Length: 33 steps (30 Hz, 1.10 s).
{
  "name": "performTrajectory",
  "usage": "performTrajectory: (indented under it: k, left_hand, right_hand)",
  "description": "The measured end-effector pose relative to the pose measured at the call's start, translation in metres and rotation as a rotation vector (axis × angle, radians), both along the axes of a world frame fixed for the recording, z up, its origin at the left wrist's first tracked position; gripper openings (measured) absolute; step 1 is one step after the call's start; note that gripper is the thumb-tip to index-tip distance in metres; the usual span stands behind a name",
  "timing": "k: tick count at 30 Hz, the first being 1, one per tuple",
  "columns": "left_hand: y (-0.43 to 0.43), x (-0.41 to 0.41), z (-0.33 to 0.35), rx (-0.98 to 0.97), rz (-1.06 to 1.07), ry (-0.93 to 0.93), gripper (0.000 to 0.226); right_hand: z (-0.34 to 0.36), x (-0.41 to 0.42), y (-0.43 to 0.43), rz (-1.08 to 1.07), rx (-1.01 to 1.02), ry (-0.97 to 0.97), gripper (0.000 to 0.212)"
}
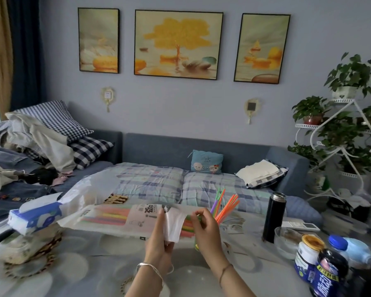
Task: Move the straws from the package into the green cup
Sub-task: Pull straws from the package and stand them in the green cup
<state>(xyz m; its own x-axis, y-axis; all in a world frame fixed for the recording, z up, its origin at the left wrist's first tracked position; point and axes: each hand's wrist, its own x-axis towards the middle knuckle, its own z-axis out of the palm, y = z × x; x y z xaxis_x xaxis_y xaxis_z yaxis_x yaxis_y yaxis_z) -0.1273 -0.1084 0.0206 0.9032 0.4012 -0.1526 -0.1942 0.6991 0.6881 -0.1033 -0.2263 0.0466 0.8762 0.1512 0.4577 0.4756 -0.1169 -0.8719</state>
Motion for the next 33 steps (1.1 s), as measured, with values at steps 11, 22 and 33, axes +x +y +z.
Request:
performTrajectory:
  k: [11, 22, 33]
  left_hand:
    - [0.015, -0.001, 0.005, -0.224, 0.079, -0.026, 0.057]
    - [0.008, 0.003, 0.003, -0.253, 0.053, -0.038, 0.056]
    - [0.001, 0.011, 0.001, -0.281, 0.045, -0.047, 0.056]
  right_hand:
    - [0.042, 0.009, -0.027, -0.187, 0.394, 0.041, 0.021]
    - [0.037, 0.013, -0.018, -0.071, 0.41, 0.365, 0.032]
    - [0.039, 0.009, -0.01, -0.018, 0.202, 0.362, 0.027]
